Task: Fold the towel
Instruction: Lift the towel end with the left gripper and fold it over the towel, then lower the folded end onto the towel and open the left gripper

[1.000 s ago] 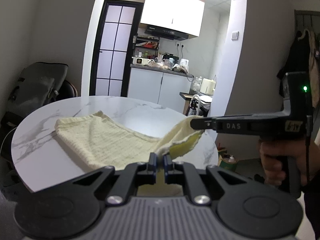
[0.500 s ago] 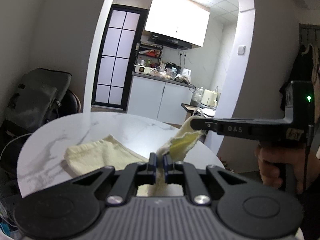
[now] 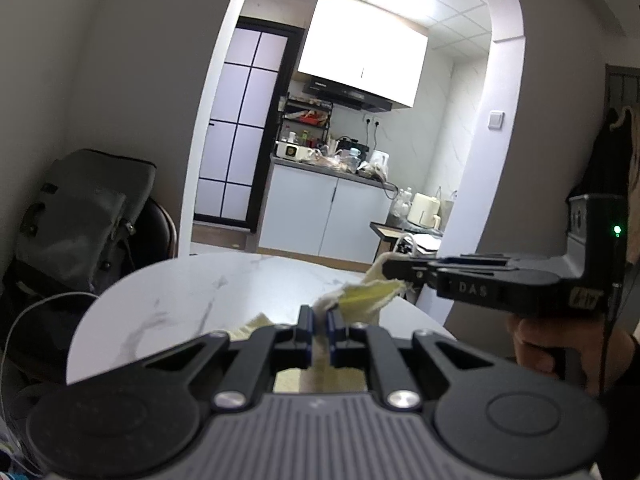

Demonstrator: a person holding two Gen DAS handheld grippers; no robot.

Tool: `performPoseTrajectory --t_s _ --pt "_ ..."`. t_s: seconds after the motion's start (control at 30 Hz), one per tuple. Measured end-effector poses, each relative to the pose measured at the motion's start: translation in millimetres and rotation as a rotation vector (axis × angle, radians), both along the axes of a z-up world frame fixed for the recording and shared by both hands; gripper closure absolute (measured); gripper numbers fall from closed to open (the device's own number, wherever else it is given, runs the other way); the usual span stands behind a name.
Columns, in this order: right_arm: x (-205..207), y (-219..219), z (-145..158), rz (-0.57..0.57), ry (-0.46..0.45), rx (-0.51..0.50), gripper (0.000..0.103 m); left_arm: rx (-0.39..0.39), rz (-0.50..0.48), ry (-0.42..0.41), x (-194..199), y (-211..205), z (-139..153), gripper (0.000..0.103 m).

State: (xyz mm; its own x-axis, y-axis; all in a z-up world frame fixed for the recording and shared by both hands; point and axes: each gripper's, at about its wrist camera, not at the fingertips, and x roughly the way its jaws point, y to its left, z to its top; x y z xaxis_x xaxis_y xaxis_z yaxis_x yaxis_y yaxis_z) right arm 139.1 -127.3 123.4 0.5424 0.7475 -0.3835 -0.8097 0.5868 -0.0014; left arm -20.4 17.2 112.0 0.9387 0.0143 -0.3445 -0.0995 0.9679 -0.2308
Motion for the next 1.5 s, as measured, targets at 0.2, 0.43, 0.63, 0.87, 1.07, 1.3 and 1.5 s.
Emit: performPoseTrajectory --t_s 0.2,0.43,0.63,0.87,1.07,1.3,1.5 --pt "4 16 -4 0.013 0.001 -0.026 0.096 -0.030 0.022 0.011 5 15 -12 0.095" --pt "12 33 -11 0.013 0.016 -0.049 0.096 -0.069 0.048 0.026 10 34 -23 0.095" --pt "19 47 -17 0.009 0.027 -0.071 0.096 -0.099 0.049 0.048 17 49 -34 0.095" --pt "25 63 -27 0.000 0.039 -0.104 0.096 -0.113 0.039 0.068 28 66 -45 0.095" --pt "34 74 -38 -0.010 0.056 -0.128 0.096 -0.143 0.036 0.091 40 80 -60 0.095" --pt "44 85 -52 -0.004 0.091 -0.139 0.095 -0.171 0.042 0.121 45 89 -74 0.095" --pt "52 94 -62 -0.026 0.108 -0.135 0.091 -0.187 0.056 0.147 50 99 -86 0.094"
